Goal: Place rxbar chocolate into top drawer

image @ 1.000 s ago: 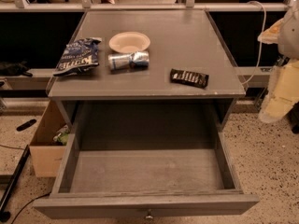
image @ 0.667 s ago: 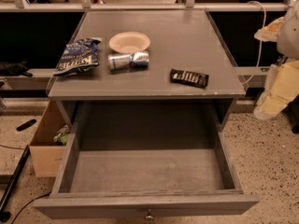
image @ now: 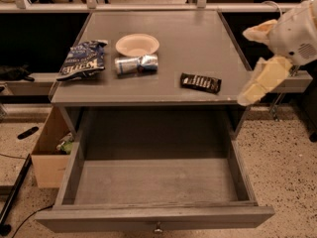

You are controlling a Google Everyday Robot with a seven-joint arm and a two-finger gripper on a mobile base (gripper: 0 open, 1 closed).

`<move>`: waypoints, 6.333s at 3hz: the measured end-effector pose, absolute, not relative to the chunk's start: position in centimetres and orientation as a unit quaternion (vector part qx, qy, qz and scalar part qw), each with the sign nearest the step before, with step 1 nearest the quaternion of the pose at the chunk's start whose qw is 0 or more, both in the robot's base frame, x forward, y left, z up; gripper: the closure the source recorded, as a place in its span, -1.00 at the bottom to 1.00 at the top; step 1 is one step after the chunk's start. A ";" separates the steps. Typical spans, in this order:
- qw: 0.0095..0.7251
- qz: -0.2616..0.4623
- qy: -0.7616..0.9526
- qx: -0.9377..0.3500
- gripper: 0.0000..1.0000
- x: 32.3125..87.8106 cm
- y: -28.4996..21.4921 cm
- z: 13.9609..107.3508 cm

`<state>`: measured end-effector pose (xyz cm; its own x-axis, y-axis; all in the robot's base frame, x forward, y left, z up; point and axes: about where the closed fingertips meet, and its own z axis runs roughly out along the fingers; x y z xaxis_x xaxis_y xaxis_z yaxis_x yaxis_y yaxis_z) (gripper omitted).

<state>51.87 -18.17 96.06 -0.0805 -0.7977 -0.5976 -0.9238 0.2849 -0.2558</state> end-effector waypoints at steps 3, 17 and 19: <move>0.305 0.154 0.718 -0.606 -1.00 57.9 -12.5 90.5; 0.217 0.097 0.759 -0.606 1.00 66.5 -14.0 82.4; 0.216 0.098 0.741 -0.628 1.00 63.3 -13.5 87.2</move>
Offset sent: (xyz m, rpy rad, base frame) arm 0.0660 0.0728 -0.0693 0.0747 0.1357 0.1089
